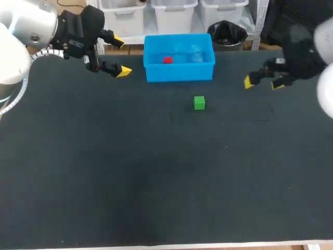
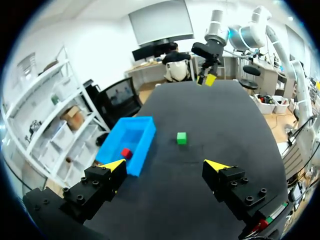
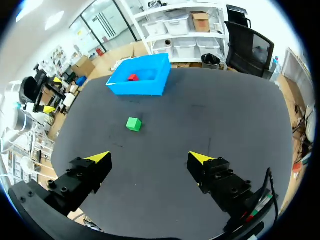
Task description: Use the left arm to pick the red cube and place it into the blue plastic box first, then use the right arm to grasp the green cube and put it into the same blue plastic box after the first action is fully finished.
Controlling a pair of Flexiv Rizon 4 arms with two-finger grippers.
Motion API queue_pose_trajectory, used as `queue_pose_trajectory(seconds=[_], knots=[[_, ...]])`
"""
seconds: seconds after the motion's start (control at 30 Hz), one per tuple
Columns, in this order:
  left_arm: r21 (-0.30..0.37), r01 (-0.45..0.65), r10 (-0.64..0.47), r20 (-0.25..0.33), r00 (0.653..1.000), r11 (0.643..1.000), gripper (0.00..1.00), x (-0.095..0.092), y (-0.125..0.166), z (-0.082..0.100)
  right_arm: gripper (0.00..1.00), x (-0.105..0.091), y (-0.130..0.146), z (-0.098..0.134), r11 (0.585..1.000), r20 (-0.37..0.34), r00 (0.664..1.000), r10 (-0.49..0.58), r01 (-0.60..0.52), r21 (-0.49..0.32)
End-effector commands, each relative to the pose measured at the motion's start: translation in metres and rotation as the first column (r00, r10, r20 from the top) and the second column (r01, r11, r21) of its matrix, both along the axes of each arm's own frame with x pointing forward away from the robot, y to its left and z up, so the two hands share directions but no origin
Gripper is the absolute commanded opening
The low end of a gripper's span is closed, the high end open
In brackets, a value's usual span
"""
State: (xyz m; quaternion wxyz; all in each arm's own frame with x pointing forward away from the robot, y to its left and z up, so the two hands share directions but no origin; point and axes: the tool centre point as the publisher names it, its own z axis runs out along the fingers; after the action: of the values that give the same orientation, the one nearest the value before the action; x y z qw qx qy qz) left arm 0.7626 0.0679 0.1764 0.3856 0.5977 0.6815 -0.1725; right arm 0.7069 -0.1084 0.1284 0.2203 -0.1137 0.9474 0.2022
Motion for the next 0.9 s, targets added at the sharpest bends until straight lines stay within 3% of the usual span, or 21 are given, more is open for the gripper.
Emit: queue_pose_trajectory(seconds=[0.03,0.67,0.9], knots=[[-0.002,0.004,-0.003,0.001,1.000,1.000,1.00,0.001,0.001,0.000,1.00,0.020,0.024,-0.005,0.992,-0.018,0.999,-0.027,0.025,-0.125],[-0.002,0.004,-0.003,0.001,1.000,1.000,1.00,0.001,0.001,0.000,1.00,0.022,0.028,-0.004,0.992,-0.017,0.999,-0.027,0.024,-0.120],[-0.002,0.004,-0.003,0.001,1.000,1.000,1.00,0.001,0.001,0.000,1.00,0.030,0.037,-0.004,0.984,-0.057,0.997,-0.054,0.043,-0.174]])
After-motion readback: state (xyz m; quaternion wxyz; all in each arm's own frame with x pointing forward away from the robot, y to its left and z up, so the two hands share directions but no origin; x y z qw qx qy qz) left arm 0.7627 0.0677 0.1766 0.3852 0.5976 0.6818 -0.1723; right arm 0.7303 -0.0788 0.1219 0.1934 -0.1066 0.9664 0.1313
